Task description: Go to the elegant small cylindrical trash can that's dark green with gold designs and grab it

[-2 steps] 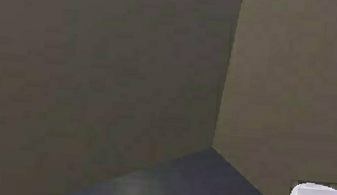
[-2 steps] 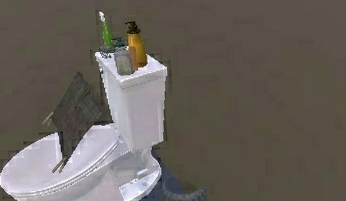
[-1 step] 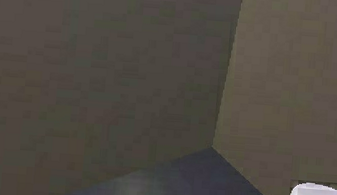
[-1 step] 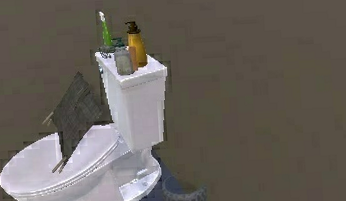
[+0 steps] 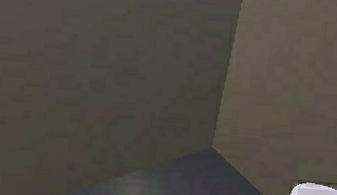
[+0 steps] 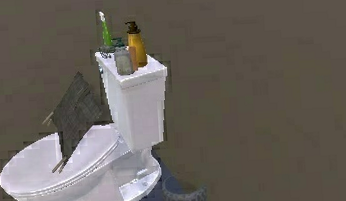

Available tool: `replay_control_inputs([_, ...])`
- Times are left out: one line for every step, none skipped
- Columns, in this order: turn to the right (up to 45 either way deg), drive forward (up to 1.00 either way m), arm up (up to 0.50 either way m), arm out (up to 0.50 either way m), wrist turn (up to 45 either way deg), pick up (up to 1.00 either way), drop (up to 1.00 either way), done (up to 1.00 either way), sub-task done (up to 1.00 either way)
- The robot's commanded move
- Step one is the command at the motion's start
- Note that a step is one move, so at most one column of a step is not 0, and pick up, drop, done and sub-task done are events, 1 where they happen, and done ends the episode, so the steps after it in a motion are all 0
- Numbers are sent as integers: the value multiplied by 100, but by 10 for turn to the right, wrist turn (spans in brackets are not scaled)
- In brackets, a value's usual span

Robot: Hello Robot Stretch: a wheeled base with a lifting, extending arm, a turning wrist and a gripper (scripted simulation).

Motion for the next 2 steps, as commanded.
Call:
replay_control_inputs([0,0,0,0,450,0,0,0,0])
replay_control_inputs([0,0,0,0,150,0,0,0,0])
